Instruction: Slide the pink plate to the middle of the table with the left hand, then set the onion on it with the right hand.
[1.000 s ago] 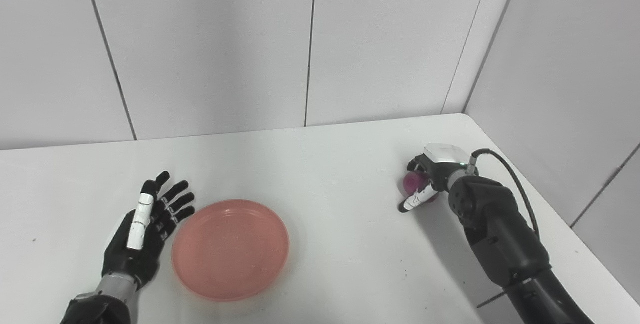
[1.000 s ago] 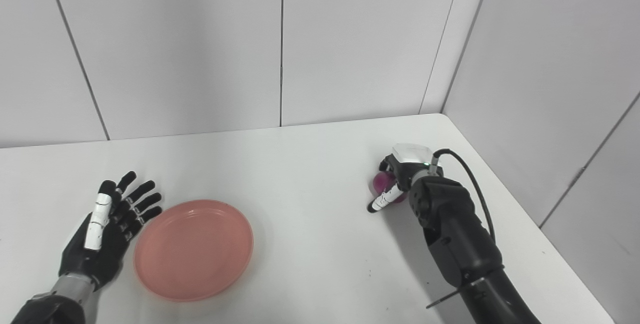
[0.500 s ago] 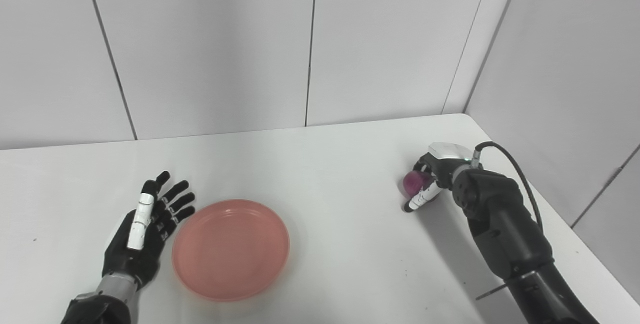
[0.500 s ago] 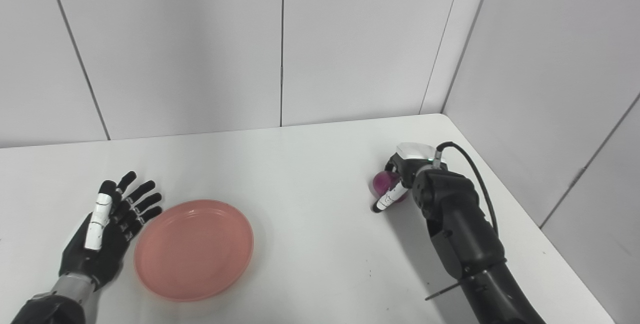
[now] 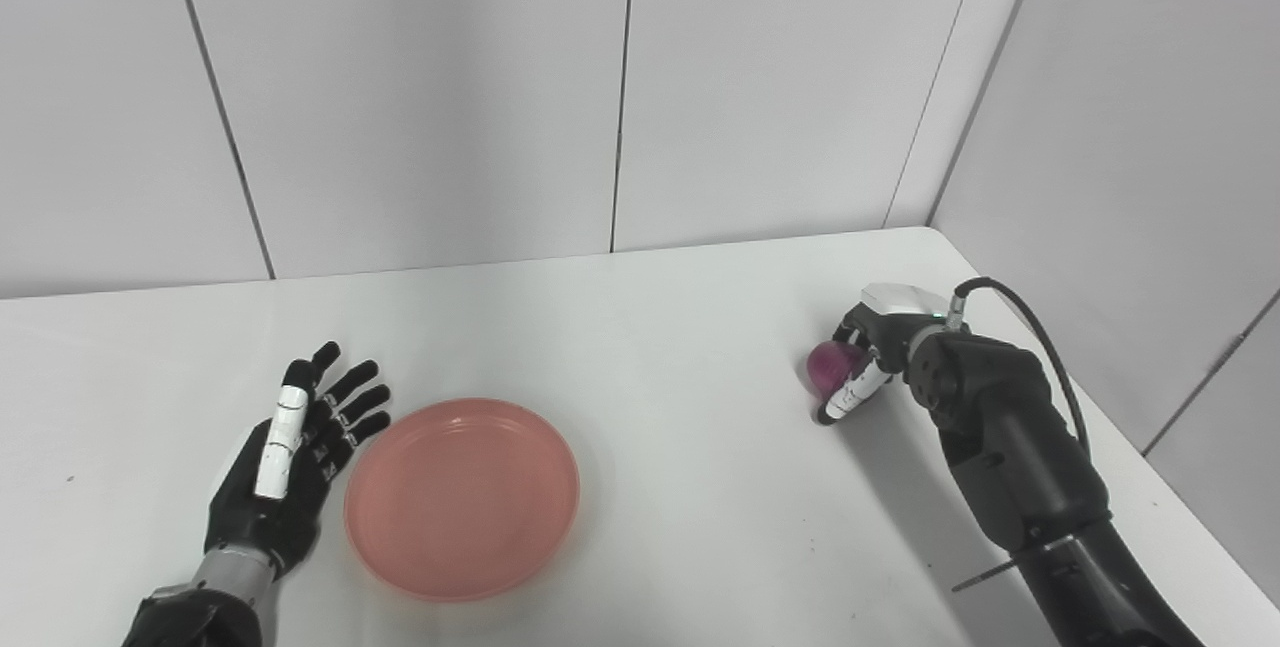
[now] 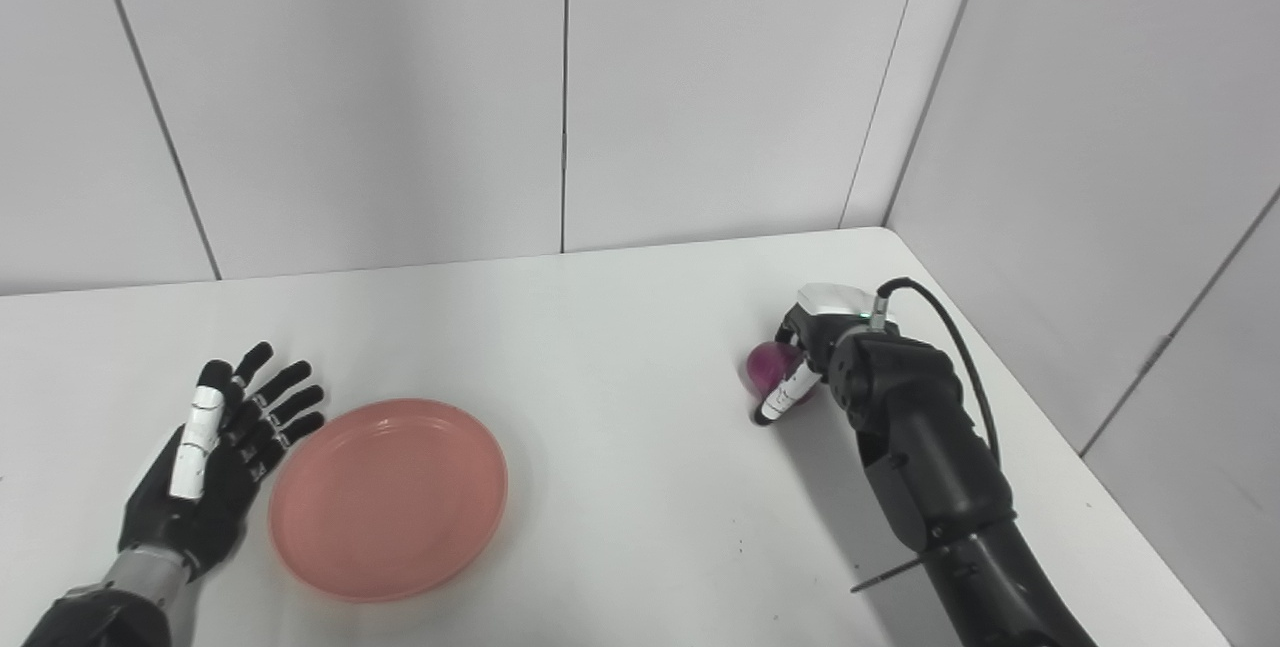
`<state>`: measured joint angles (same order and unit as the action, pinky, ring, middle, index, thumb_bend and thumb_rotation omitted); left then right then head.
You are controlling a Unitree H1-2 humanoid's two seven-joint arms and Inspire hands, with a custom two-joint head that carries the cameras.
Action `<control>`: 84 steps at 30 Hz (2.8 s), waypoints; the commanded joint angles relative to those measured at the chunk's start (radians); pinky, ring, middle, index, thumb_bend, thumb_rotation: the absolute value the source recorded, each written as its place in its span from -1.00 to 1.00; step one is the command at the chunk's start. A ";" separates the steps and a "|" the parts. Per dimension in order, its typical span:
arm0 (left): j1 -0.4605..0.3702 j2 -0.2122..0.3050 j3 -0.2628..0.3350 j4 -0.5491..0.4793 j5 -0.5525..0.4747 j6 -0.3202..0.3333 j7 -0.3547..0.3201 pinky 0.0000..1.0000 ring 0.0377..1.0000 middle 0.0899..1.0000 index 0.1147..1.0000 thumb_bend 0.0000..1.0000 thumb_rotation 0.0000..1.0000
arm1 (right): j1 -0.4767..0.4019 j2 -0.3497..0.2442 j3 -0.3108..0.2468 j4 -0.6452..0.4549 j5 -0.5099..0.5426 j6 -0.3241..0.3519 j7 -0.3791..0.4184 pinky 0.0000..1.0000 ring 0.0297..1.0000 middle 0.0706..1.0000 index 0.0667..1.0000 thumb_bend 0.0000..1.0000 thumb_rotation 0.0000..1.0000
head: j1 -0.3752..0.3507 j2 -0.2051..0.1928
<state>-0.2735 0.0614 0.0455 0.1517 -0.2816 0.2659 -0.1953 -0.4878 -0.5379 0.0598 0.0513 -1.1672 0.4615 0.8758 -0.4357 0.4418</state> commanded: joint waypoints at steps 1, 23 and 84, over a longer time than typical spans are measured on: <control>0.039 0.007 -0.002 0.031 0.016 0.066 0.021 0.68 0.68 0.74 0.91 0.77 0.69 | 0.001 -0.007 -0.008 0.001 0.010 0.008 0.005 -0.46 -0.29 -0.04 0.38 0.60 -0.54 | 0.002 0.001; 0.039 0.007 -0.001 0.031 0.015 0.066 0.021 0.67 0.68 0.73 0.89 0.79 0.67 | 0.010 -0.009 -0.003 -0.014 0.044 0.008 -0.013 -0.47 -0.31 -0.06 0.32 0.53 -0.54 | 0.002 0.006; 0.055 -0.155 -0.085 -0.045 0.104 0.081 0.131 0.79 0.76 0.82 1.00 0.63 0.78 | -0.274 0.179 0.337 -0.309 0.165 -0.119 0.058 -0.48 -0.36 -0.19 0.21 0.65 -0.63 | 0.500 0.063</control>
<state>-0.2412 -0.0832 -0.0319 0.0781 -0.1879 0.2939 -0.0790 -0.7123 -0.3683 0.3989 -0.2507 -0.9994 0.3683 0.9649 0.0629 0.5031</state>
